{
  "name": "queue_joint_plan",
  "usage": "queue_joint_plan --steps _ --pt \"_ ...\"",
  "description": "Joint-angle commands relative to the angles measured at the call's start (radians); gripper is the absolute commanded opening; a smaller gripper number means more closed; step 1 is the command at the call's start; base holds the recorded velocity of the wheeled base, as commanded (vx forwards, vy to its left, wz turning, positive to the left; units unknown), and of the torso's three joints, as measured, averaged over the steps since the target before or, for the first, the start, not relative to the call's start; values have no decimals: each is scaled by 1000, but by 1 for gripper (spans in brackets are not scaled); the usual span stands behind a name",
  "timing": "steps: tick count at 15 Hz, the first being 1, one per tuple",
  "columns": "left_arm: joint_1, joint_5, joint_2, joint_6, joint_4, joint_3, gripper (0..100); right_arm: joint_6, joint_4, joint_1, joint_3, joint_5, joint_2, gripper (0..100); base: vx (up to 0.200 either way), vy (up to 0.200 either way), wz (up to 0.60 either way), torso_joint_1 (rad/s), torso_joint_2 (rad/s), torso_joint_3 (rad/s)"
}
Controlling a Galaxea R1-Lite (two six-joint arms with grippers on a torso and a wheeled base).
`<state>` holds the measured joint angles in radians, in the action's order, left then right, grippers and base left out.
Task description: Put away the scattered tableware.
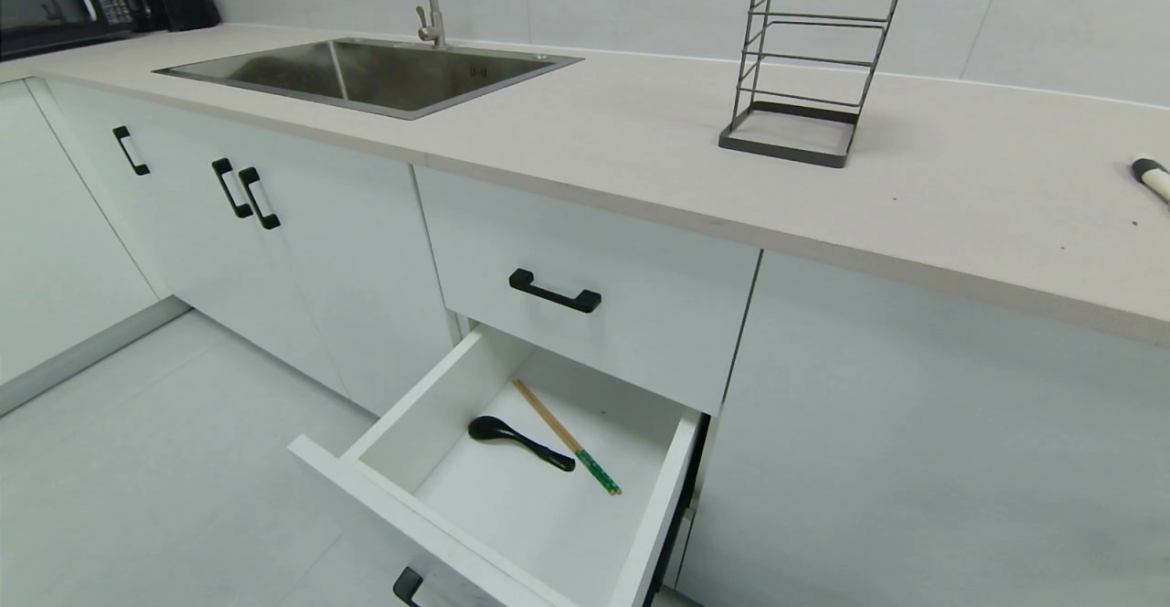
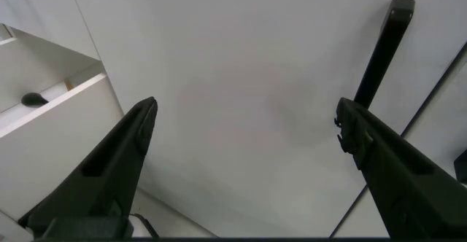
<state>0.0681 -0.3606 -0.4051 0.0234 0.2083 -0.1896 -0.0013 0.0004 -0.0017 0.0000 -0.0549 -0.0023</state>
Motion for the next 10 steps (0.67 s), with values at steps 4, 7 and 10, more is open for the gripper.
queue_joint_plan --steps 4,7,10 --pt "4 8 -340 -2 -69 7 100 0 0 0 0 0 2 100 0 0 0 0 0 0" --pt "6 9 -494 -16 -112 7 100 0 0 0 0 0 2 100 0 0 0 0 0 0" --pt "6 28 -635 -43 -165 7 100 0 0 0 0 0 2 100 0 0 0 0 0 0"
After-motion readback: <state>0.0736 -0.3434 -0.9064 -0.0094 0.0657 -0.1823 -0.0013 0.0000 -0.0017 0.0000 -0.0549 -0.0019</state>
